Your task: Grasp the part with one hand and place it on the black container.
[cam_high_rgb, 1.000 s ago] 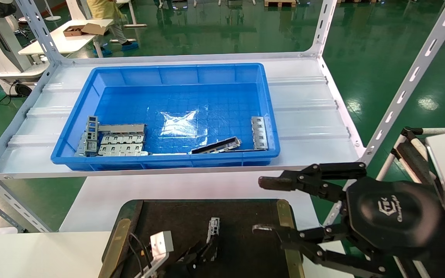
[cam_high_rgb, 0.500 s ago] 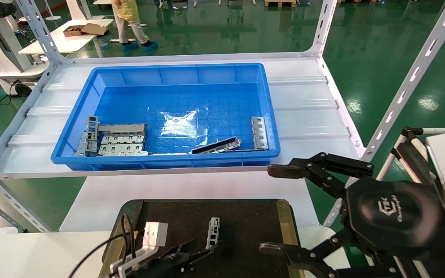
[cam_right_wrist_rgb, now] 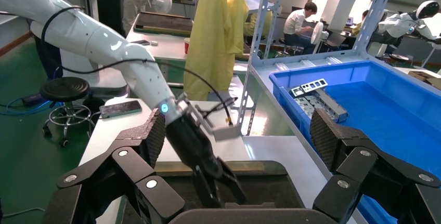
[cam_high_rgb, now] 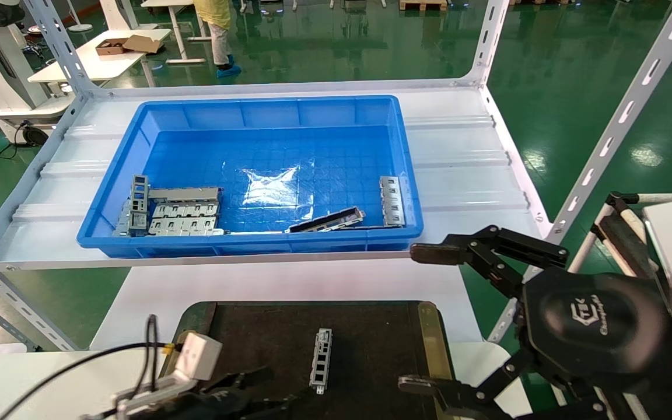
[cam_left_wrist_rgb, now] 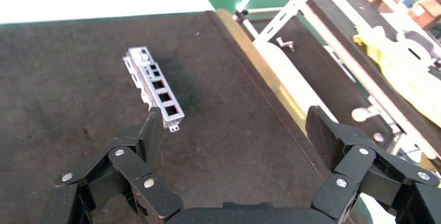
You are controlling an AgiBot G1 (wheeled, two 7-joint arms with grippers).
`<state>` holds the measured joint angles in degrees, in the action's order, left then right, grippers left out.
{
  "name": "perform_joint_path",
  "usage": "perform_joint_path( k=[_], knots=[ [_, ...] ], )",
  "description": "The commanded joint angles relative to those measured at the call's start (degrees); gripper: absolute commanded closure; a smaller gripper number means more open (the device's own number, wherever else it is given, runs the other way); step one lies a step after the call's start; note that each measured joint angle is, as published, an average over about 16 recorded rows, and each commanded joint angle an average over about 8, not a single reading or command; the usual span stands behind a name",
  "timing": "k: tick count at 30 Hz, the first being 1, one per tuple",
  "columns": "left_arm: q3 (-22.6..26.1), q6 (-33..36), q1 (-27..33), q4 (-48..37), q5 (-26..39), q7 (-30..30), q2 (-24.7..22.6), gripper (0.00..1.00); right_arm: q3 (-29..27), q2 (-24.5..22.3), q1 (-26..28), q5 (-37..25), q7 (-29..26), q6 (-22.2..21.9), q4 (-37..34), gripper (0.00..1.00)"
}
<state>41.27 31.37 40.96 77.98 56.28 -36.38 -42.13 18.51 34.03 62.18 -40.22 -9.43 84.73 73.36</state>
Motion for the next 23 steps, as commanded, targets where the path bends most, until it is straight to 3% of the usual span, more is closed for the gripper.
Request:
perform_joint_path(
  k=[1,12,23],
  knots=[
    [-2.08,2.94,-0.78,-0.08,-2.15,2.94,1.2,0.0,0.0,0.0,0.0,0.0,0.0,0.0,0.0,0.0],
    [-6.82,13.32,-1.77,-0.34,-7.0,11.62,5.97,0.0,0.02,-0.01,0.01,0.02,0.01,-0.01,0.0,0.0],
    [-8.53,14.92,-1.71,-0.44,-8.46,13.8,7.26,0.0,0.04,-0.02,0.01,0.03,0.02,-0.02,0.0,0.0]
  ],
)
